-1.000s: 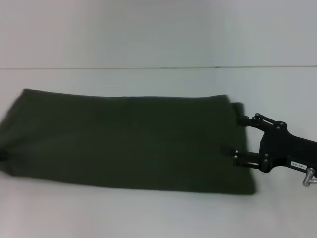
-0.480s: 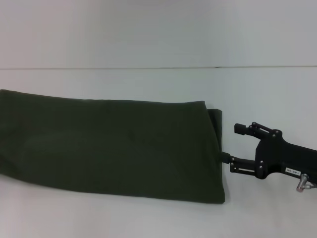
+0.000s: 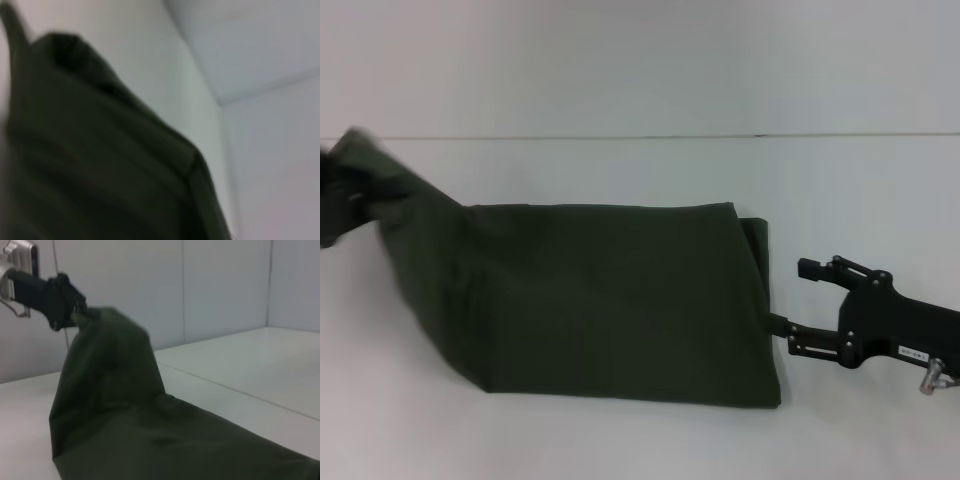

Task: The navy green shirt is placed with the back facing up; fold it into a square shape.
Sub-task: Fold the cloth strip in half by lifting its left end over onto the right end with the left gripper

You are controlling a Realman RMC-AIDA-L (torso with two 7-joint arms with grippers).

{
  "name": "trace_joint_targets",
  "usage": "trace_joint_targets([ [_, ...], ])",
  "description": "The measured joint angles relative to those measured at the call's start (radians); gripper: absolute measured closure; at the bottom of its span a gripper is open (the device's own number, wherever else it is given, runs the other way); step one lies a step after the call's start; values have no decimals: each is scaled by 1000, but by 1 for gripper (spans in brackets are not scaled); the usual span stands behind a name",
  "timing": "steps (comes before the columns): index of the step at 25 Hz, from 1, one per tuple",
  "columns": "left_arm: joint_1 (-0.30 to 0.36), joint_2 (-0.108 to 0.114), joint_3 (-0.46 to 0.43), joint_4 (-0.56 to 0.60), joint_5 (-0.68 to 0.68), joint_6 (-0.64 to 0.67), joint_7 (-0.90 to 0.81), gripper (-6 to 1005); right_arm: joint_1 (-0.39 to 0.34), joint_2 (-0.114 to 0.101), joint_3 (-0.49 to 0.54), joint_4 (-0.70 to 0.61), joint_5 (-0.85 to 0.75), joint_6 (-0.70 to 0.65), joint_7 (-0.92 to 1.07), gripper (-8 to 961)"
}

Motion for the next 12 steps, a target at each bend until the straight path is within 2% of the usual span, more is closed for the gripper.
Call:
trace_joint_targets([
  [5,-103,-91,149,-22,-101,-11,6,931,-37,-4,23,-10,6,-5,6,30],
  [10,-191,-190,316,-109,-146,-131,64,927,-81,-12,67,-14,6,-18,9,30],
  [12,-212,-215,386,-185,-160,-205,107,926,-94,-14,81,-15,4,-22,9,29],
])
